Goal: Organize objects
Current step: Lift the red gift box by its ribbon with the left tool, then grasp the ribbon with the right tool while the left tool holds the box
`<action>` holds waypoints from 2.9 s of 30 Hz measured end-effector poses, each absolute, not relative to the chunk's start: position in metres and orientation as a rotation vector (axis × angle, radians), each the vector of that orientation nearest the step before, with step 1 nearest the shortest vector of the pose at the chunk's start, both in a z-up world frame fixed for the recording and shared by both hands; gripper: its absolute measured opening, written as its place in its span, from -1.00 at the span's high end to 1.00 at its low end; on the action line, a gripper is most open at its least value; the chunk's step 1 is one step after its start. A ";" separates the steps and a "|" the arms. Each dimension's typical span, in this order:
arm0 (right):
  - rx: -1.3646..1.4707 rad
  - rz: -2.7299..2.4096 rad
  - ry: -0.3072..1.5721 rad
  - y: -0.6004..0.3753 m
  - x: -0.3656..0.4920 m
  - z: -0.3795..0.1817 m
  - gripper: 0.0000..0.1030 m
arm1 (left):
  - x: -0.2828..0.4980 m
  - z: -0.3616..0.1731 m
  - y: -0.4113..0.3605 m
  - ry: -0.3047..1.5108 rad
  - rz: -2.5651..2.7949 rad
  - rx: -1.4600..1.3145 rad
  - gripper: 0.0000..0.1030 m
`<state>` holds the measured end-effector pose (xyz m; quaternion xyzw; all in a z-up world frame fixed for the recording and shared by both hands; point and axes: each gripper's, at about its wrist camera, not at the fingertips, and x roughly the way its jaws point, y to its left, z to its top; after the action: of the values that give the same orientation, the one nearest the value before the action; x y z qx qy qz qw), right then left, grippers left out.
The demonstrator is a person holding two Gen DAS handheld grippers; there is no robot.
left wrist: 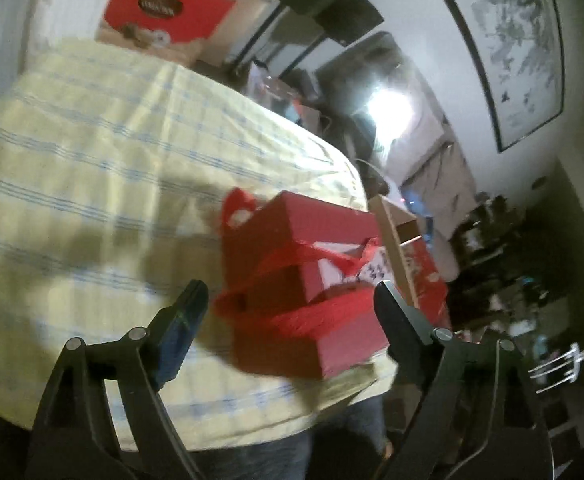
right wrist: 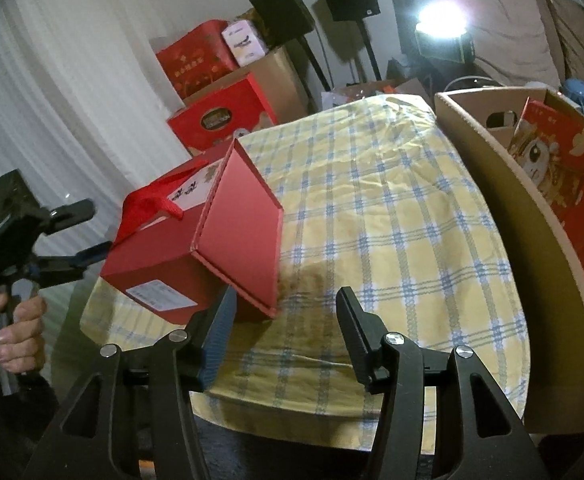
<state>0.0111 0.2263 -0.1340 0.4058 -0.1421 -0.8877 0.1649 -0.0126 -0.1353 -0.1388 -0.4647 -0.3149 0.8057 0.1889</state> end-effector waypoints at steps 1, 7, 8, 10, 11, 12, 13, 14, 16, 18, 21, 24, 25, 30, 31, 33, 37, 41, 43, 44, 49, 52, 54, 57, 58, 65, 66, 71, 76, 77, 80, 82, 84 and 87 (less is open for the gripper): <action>1.157 -2.535 -0.400 0.226 0.011 -0.134 -0.04 | -0.017 -0.142 -0.133 -0.909 2.281 -1.291 -0.61; 1.145 -2.556 -0.374 0.225 0.012 -0.130 -0.06 | -0.019 -0.160 -0.136 -1.040 2.183 -1.274 0.06; 1.151 -2.554 -0.369 0.225 0.011 -0.131 -0.06 | -0.020 -0.161 -0.138 -1.047 2.176 -1.271 0.24; 1.158 -2.551 -0.374 0.225 0.011 -0.133 -0.06 | -0.020 -0.158 -0.142 -1.055 2.160 -1.242 0.71; 1.158 -2.550 -0.379 0.226 0.011 -0.133 -0.06 | -0.019 -0.154 -0.144 -1.047 2.183 -1.223 0.79; 1.155 -2.553 -0.385 0.228 0.013 -0.132 -0.06 | -0.018 -0.148 -0.145 -1.013 2.241 -1.208 0.93; 1.152 -2.555 -0.388 0.229 0.013 -0.132 -0.06 | -0.017 -0.144 -0.147 -0.975 2.303 -1.211 0.99; 1.142 -2.561 -0.395 0.231 0.015 -0.130 -0.06 | -0.015 -0.138 -0.149 -0.933 2.381 -1.221 0.99; 1.122 -2.570 -0.403 0.236 0.017 -0.126 -0.06 | -0.012 -0.133 -0.156 -0.938 2.399 -1.209 0.99; 1.109 -2.578 -0.414 0.240 0.019 -0.124 -0.06 | -0.010 -0.128 -0.163 -0.938 2.421 -1.210 0.99; 1.103 -2.582 -0.433 0.247 0.021 -0.123 -0.06 | -0.003 -0.124 -0.174 -0.901 2.517 -1.224 0.99; 1.102 -2.581 -0.451 0.252 0.022 -0.124 -0.06 | 0.012 -0.128 -0.189 -0.889 2.594 -1.261 0.99; 1.100 -2.581 -0.453 0.253 0.023 -0.124 -0.06 | 0.015 -0.129 -0.193 -0.885 2.614 -1.267 0.99; 1.095 -2.580 -0.467 0.256 0.023 -0.124 -0.06 | 0.027 -0.132 -0.212 -0.857 2.716 -1.314 0.99; 1.096 -2.578 -0.468 0.256 0.023 -0.124 -0.06 | 0.027 -0.137 -0.216 -0.872 2.722 -1.327 0.99; 1.100 -2.574 -0.464 0.254 0.022 -0.124 -0.07 | 0.029 -0.144 -0.227 -0.918 2.732 -1.365 0.99; 1.099 -2.571 -0.450 0.251 0.024 -0.123 -0.07 | 0.035 -0.151 -0.244 -0.949 2.782 -1.405 0.99; 1.102 -2.556 -0.451 0.246 0.024 -0.123 -0.09 | 0.042 -0.144 -0.250 -0.966 2.778 -1.355 0.99; 1.104 -2.512 -0.485 0.243 0.023 -0.125 -0.14 | 0.045 -0.136 -0.253 -0.969 2.789 -1.319 0.99; 1.099 -2.482 -0.518 0.243 0.023 -0.126 -0.14 | 0.046 -0.133 -0.254 -0.974 2.792 -1.307 0.99; 1.092 -2.363 -0.625 0.232 0.017 -0.132 -0.16 | 0.058 -0.120 -0.268 -0.995 2.829 -1.255 0.99; 1.117 -2.275 -0.706 0.225 0.004 -0.142 -0.17 | 0.063 -0.117 -0.279 -1.016 2.850 -1.229 0.99; 1.133 -2.217 -0.784 0.220 -0.006 -0.149 -0.19 | 0.065 -0.117 -0.286 -1.034 2.852 -1.223 0.99; 1.171 -2.083 -0.887 0.205 -0.028 -0.161 -0.24 | 0.069 -0.118 -0.297 -1.055 2.863 -1.210 0.99; 1.190 -2.012 -0.948 0.198 -0.036 -0.169 -0.24 | 0.071 -0.119 -0.301 -1.068 2.864 -1.201 0.99; 1.241 -1.561 -1.379 0.144 -0.067 -0.215 -0.24 | 0.076 -0.135 -0.325 -1.129 2.865 -1.229 0.99; 1.247 -1.517 -1.430 0.138 -0.071 -0.221 -0.25 | 0.076 -0.137 -0.326 -1.127 2.868 -1.234 0.99; 1.231 -1.388 -1.617 0.119 -0.091 -0.237 -0.26 | 0.074 -0.141 -0.327 -1.125 2.854 -1.236 0.99; 1.158 -1.309 -1.748 0.119 -0.106 -0.240 0.09 | 0.071 -0.144 -0.327 -1.125 2.844 -1.243 0.99; 1.113 -1.303 -1.764 0.120 -0.110 -0.236 0.34 | 0.070 -0.145 -0.327 -1.131 2.839 -1.244 0.99; 1.006 -1.317 -1.753 0.129 -0.114 -0.219 0.55 | 0.070 -0.146 -0.328 -1.139 2.828 -1.237 0.99; 0.953 -1.319 -1.736 0.134 -0.116 -0.208 0.65 | 0.070 -0.146 -0.328 -1.141 2.829 -1.237 0.99; 0.918 -1.332 -1.738 0.138 -0.118 -0.199 0.66 | 0.070 -0.147 -0.328 -1.147 2.824 -1.235 0.99; 0.896 -1.359 -1.713 0.146 -0.119 -0.188 0.63 | 0.071 -0.147 -0.328 -1.147 2.825 -1.233 0.99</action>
<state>-0.1192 0.1462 -0.1882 0.3508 -0.6707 -0.5320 0.3796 0.0707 -0.3281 -0.1466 -0.3740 -0.3478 0.8566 -0.0734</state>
